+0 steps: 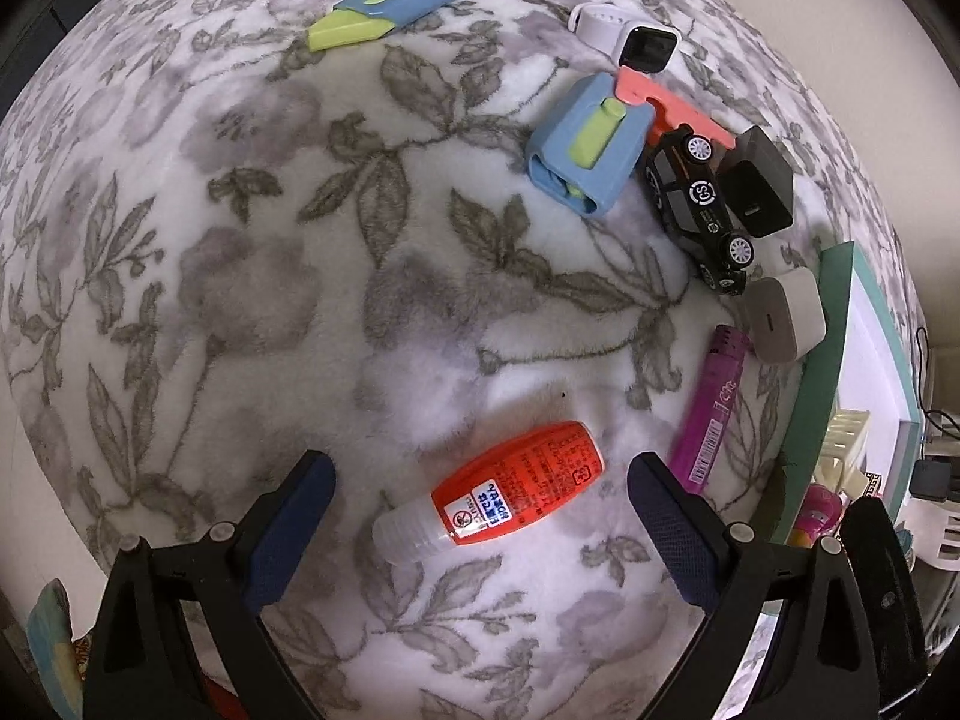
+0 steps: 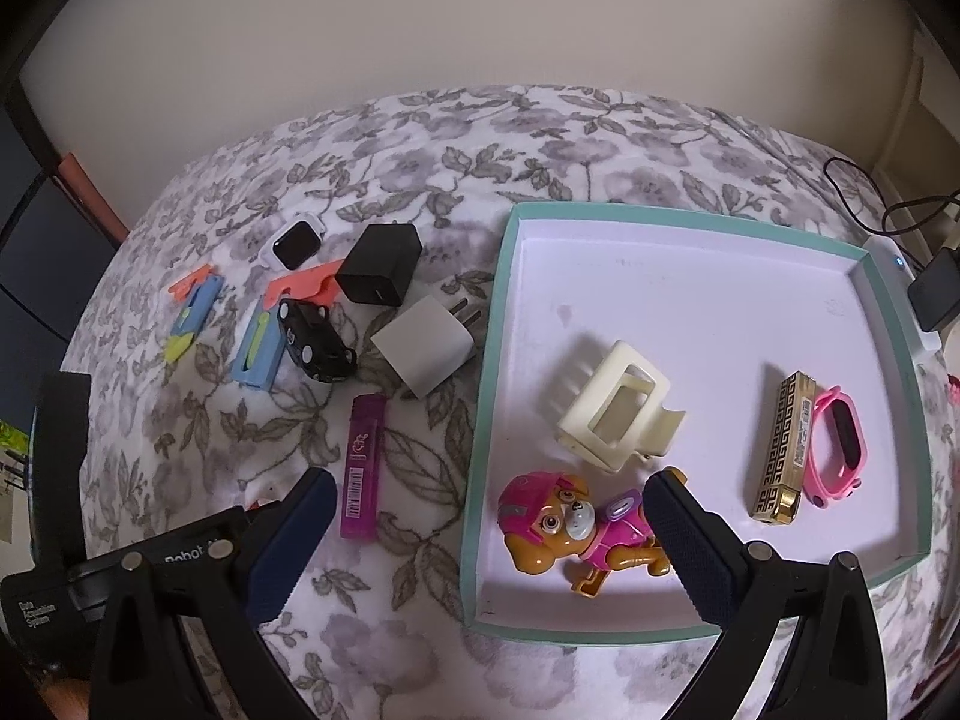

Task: Organize rigid objects
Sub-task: 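Move the left tool down toward the red-and-white bottle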

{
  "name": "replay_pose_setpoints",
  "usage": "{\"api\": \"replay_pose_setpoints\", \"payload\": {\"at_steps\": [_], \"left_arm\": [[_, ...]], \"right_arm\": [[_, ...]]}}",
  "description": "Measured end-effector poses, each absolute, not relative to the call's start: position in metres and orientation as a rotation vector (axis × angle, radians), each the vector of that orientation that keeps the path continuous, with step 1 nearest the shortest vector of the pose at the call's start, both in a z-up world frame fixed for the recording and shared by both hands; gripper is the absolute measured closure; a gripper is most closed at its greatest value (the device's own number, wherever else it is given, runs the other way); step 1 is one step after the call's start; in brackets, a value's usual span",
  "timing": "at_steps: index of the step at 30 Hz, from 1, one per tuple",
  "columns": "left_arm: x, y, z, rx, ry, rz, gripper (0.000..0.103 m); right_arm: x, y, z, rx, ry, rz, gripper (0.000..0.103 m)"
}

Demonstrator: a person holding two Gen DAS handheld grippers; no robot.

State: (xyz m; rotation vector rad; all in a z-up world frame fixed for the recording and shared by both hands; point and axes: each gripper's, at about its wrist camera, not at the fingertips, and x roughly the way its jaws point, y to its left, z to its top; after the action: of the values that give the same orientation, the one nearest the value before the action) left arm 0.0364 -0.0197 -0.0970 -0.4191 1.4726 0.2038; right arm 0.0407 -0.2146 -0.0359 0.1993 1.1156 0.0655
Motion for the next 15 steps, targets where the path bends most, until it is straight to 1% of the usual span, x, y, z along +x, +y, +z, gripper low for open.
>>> {"api": "replay_pose_setpoints", "payload": {"at_steps": [4, 7, 10, 15], "left_arm": [[0.0416, -0.0150, -0.0954, -0.414, 1.455, 0.218, 0.020], [0.0372, -0.0157, -0.0913, -0.406, 1.451, 0.202, 0.025], [0.0365, -0.0192, -0.0903, -0.408, 1.443, 0.191, 0.033], [0.0388, -0.0236, -0.0887, -0.415, 1.447, 0.177, 0.034]], "right_arm": [[0.0406, -0.2143, -0.0365, 0.195, 1.118, 0.064, 0.000], [0.0408, -0.2138, -0.0371, 0.192, 1.120, 0.064, 0.000], [0.0407, -0.2138, -0.0376, 0.190, 1.121, 0.062, 0.000], [0.0410, -0.2139, -0.0389, 0.186, 1.125, 0.062, 0.000]]}}
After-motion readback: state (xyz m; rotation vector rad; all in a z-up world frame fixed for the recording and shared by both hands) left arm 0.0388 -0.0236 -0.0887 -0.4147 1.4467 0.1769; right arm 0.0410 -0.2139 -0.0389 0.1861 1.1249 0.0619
